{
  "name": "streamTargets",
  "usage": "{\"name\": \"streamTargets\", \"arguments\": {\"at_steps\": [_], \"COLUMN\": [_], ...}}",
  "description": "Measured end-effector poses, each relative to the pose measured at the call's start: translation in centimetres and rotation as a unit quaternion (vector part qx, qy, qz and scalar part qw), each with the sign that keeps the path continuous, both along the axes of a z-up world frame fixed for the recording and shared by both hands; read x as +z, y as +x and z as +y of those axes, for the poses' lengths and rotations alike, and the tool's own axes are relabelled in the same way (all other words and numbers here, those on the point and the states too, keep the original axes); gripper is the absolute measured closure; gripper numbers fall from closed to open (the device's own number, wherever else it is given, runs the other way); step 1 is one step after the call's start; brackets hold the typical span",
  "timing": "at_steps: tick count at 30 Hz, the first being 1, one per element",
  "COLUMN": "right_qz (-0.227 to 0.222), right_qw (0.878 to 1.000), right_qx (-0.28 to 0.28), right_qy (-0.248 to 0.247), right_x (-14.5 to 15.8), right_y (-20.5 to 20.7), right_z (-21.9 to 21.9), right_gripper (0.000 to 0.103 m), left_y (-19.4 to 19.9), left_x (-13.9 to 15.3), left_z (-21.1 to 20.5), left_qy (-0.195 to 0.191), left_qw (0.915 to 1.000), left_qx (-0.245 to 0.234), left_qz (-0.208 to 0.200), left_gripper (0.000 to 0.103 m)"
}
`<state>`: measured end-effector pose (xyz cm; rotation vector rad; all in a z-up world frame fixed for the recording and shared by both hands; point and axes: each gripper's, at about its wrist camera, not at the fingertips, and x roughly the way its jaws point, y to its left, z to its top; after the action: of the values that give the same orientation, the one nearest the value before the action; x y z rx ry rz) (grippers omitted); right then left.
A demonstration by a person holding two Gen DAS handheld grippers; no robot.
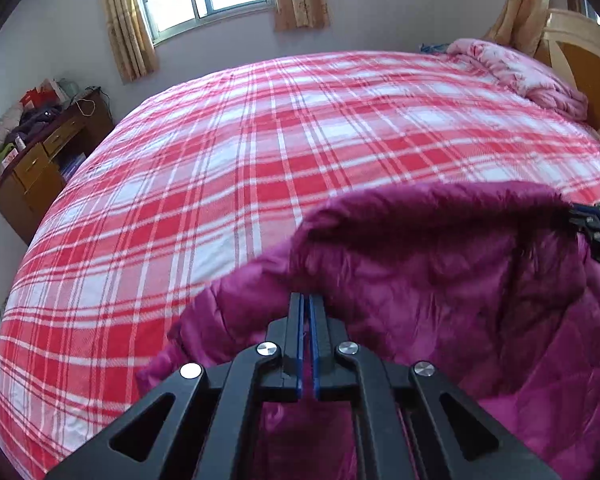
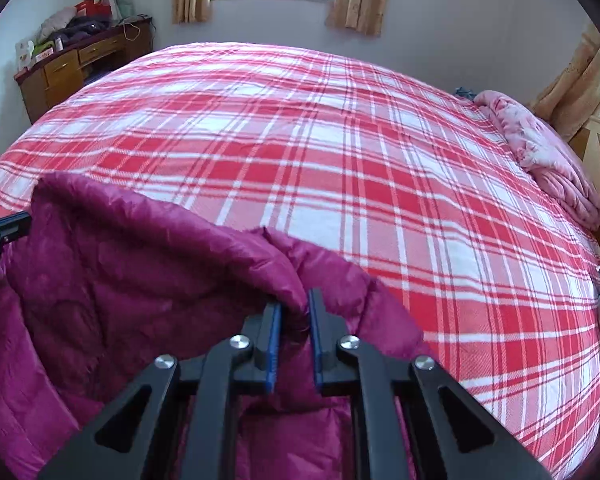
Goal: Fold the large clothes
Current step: 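Lift the hem with both grippers and fold it toward the collar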
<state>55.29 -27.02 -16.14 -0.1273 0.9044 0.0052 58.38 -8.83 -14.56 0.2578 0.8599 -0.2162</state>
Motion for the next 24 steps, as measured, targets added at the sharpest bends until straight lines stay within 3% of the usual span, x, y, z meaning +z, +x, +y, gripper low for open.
{"name": "streamTargets", "arguments": {"at_steps": [4,6,12,18,24], "right_qz": [-0.006,-0.011,-0.019,-0.037,-0.039], "right_qw": [1.000,1.000,1.000,0.999,0.999], "right_qx": [0.005,0.006,0.002,0.006,0.008], "right_qy": [-0.022,-0.029,-0.015,-0.009,0.007], "right_x": [-1.3,-1.5,-2.4,-3.1,-3.2], "right_y": [-0.3,-0.4,-0.6,-1.0,-1.0], "right_z": [0.1,0.3,-0.1,-0.2,-0.5], "right_gripper": [0.089,0.089,0.089,0.089,0.089], "left_y": [-1.3,-1.6,1.2,4.4,5.4], "left_x": [0.7,2.7,6.1,5.2,4.1], "left_z": [0.7,1.4,1.2,-0.8,-2.8], "left_qy": [-0.022,-0.057,-0.079,-0.134,-0.175], "left_qw": [0.9998,0.9982,0.9948,0.9882,0.9829], "left_qx": [0.003,0.012,0.049,0.074,0.047], "left_qz": [-0.002,-0.016,-0.041,-0.002,0.034], "left_gripper": [0.100,0.100,0.099,0.099,0.099]}}
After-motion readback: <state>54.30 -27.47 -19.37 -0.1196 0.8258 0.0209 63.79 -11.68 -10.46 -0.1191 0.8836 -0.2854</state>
